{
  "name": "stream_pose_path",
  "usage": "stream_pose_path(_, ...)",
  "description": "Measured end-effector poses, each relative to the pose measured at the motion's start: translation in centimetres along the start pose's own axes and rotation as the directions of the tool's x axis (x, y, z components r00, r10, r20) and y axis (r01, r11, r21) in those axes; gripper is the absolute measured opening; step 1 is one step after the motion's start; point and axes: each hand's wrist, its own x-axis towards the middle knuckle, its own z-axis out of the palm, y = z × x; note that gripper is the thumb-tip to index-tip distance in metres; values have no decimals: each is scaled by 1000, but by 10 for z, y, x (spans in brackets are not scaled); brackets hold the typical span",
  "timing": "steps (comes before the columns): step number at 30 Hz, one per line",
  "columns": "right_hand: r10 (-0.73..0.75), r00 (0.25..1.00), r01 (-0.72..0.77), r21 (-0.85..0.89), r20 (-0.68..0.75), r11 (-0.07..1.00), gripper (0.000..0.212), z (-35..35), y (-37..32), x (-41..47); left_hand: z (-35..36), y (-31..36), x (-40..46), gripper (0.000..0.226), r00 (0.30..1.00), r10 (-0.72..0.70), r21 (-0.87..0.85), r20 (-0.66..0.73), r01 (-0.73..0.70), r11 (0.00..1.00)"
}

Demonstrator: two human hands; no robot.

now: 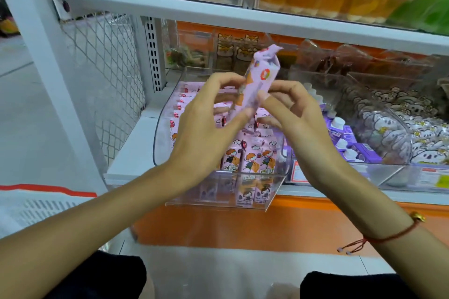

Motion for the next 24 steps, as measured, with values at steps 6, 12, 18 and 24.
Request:
stream_pose_path(6, -168, 984, 156, -164, -63, 974, 33, 0, -2, -2, 0, -2, 0, 35, 985, -30, -89, 172, 46, 995)
stream_pose_path(12, -183, 982, 162, -282, -50, 946, 19, -3, -5, -3, -3, 6, 2, 28, 975, -131, -137, 179, 157, 978)
stream_pose_path(18, 143, 986, -147, -40, -86, 988, 30, -9, -2, 6, -11, 12, 6, 38, 744, -528, -196, 410, 637, 745)
stream_pose_path(24, 323, 945, -319, 69, -48, 945, 40, -12, 4, 11, -15, 15, 9, 44, 629, -589, -324, 507, 772, 546)
